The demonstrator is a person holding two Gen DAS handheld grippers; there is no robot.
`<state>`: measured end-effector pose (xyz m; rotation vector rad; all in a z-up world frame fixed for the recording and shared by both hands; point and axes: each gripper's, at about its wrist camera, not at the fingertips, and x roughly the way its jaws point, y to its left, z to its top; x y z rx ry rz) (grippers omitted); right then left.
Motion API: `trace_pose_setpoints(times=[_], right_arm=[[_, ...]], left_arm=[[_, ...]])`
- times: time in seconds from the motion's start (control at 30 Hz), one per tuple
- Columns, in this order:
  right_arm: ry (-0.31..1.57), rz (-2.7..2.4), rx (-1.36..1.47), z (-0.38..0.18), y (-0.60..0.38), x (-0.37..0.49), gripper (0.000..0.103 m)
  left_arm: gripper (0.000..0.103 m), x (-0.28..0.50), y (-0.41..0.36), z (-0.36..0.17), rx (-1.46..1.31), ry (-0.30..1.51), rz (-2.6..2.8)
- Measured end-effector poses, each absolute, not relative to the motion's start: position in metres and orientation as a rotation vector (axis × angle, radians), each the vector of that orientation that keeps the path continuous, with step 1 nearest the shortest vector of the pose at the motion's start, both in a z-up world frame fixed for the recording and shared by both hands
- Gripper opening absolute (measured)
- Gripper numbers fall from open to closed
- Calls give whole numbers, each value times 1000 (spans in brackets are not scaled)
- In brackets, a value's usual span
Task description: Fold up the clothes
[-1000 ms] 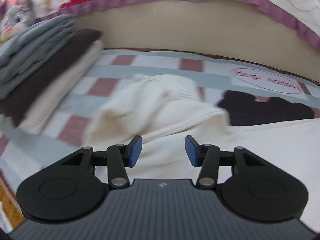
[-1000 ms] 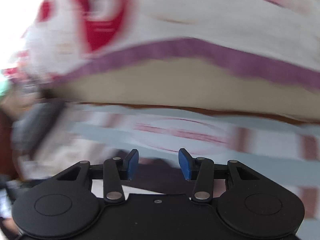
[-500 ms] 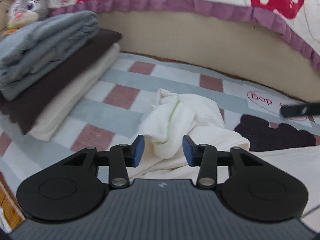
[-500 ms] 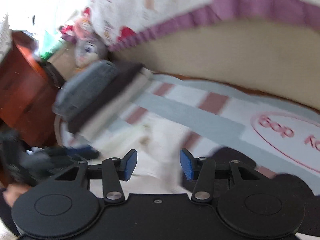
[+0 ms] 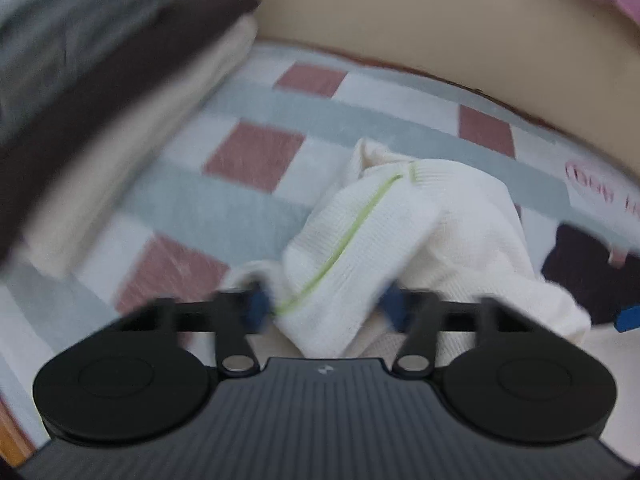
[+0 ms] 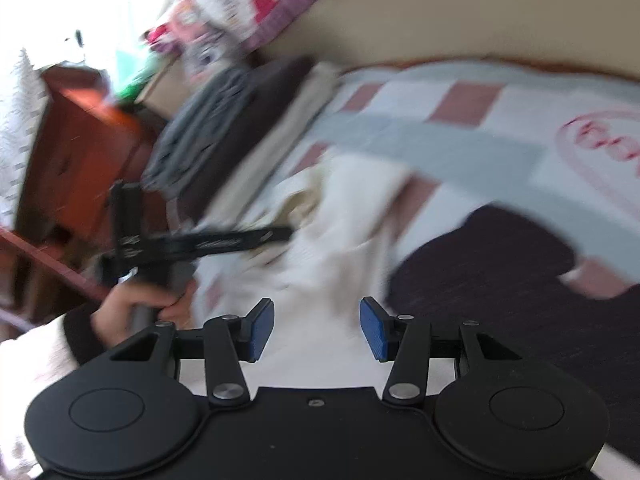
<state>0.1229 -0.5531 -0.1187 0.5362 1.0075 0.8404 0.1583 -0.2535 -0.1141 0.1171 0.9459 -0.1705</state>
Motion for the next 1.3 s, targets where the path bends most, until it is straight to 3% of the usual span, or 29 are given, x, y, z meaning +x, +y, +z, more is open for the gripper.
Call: trace_pose_setpoints(times=[0.13, 0.33, 0.5, 0.73, 0.9, 1.13, 1.3], right_arm=[[1065, 907, 460, -125, -527, 117, 53], [1158, 869, 519, -154, -513, 122, 53], [1132, 773, 574, -157, -524, 127, 49], [1084, 651, 622, -152, -539, 131, 49], [1046, 579, 663, -146, -551, 133, 55], [973, 673, 747, -114, -576, 128, 57], [1022, 838, 649, -97, -558, 116, 57]], left_arm=[[11, 133, -273, -69, 204, 850, -154], [11, 71, -257, 24, 57, 657, -191], [11, 1, -230, 53, -138, 649, -195], [12, -63, -234, 37, -233, 811, -300], [12, -79, -255, 16, -443, 852, -505], [13, -79, -304, -22, -370, 1051, -685], [13, -88, -332, -60, -309, 1145, -738]])
